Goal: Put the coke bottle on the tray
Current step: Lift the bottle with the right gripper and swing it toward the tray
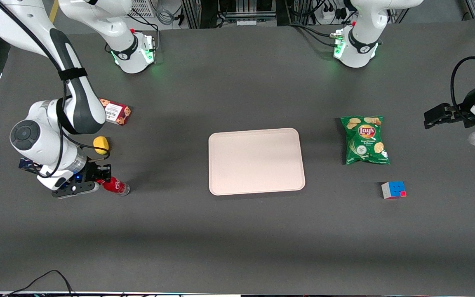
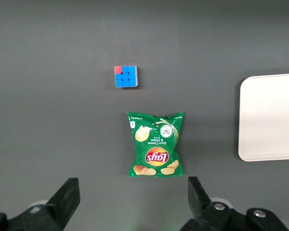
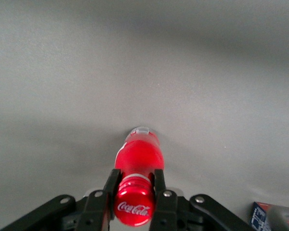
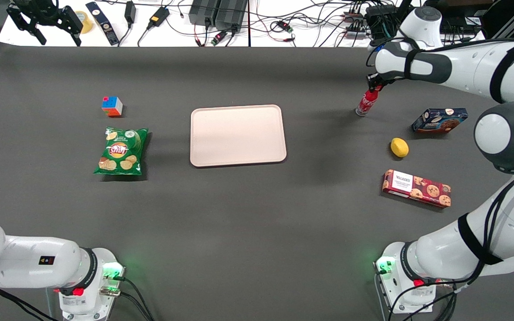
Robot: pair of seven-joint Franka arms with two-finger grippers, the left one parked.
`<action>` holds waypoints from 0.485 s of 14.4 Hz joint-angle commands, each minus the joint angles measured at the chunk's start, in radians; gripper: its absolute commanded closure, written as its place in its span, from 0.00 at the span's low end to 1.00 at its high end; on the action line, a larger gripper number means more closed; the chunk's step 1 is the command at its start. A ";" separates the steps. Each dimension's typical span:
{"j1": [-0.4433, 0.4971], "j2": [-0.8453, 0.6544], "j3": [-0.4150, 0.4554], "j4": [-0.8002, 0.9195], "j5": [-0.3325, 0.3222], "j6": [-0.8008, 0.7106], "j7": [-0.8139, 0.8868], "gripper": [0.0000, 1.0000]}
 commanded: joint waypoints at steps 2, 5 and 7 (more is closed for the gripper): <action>0.008 -0.131 0.005 0.081 0.022 -0.225 -0.020 1.00; 0.014 -0.193 0.014 0.208 0.023 -0.451 -0.017 1.00; 0.017 -0.207 0.040 0.310 0.025 -0.587 0.001 1.00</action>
